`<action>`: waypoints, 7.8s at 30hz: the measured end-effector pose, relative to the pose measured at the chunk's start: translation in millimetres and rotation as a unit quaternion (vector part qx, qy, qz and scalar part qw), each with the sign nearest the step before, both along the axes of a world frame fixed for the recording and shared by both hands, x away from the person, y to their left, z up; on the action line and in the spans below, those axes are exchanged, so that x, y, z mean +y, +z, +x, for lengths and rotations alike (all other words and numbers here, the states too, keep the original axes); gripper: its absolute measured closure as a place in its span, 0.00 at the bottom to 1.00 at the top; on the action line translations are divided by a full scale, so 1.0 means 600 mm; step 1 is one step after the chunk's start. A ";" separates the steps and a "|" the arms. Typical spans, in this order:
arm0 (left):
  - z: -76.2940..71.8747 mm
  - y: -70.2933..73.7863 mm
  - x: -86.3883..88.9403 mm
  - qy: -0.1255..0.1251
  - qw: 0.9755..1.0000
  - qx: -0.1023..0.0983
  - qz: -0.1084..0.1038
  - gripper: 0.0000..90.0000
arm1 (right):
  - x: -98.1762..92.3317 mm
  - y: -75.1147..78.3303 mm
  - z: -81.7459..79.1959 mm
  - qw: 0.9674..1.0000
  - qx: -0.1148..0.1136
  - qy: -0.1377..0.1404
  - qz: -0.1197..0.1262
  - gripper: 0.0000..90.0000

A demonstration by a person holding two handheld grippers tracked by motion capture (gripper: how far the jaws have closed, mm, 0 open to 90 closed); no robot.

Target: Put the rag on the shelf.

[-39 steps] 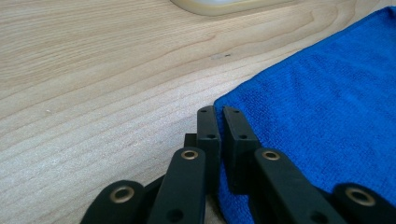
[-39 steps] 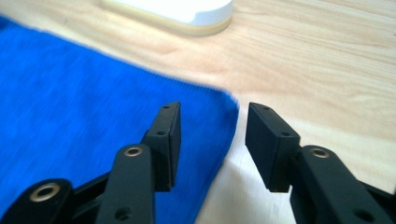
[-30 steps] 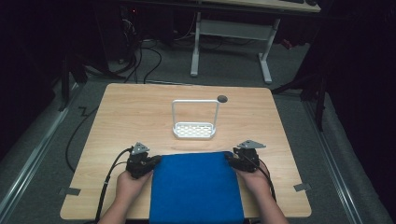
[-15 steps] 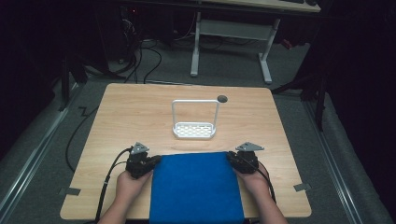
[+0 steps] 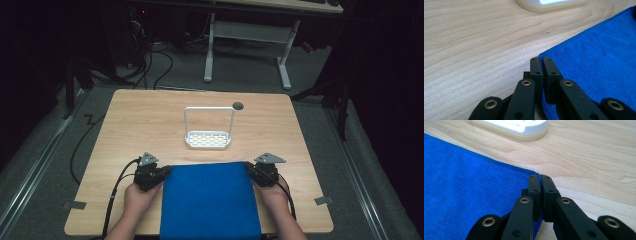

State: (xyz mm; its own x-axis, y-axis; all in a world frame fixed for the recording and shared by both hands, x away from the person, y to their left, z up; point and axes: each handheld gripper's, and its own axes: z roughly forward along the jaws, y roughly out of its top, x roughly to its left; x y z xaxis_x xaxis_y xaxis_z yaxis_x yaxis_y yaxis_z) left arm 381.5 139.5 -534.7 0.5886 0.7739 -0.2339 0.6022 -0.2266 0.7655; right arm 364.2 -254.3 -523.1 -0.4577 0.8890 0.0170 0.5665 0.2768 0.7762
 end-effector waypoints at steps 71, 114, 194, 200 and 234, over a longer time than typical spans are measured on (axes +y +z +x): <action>0.010 0.281 0.008 0.041 0.967 -0.232 -0.098 0.98 | 0.006 0.265 -0.024 0.961 -0.259 -0.017 0.099 0.98; 0.129 0.375 -0.009 0.040 0.955 -0.291 -0.045 0.98 | -0.003 0.371 0.063 0.950 -0.296 -0.036 0.094 0.99; 0.229 0.072 -0.036 0.012 0.997 -0.063 -0.035 0.97 | 0.011 0.086 0.191 0.995 -0.087 -0.039 0.010 0.99; 0.232 0.064 -0.038 0.012 0.998 -0.057 -0.033 0.97 | 0.015 0.079 0.192 0.996 -0.083 -0.038 0.006 0.99; 0.230 0.051 -0.033 0.027 0.998 -0.044 -0.029 0.85 | 0.012 0.050 0.185 0.997 -0.070 -0.044 0.003 0.89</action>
State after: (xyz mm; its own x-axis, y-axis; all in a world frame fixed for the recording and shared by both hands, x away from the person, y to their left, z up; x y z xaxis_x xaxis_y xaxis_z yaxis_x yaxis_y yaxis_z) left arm 519.7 119.6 -504.3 0.5675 0.7909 -0.2290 0.5417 -0.1492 0.8272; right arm 475.0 -246.8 -493.3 -0.3758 0.9260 -0.0369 0.4745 0.2265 0.8506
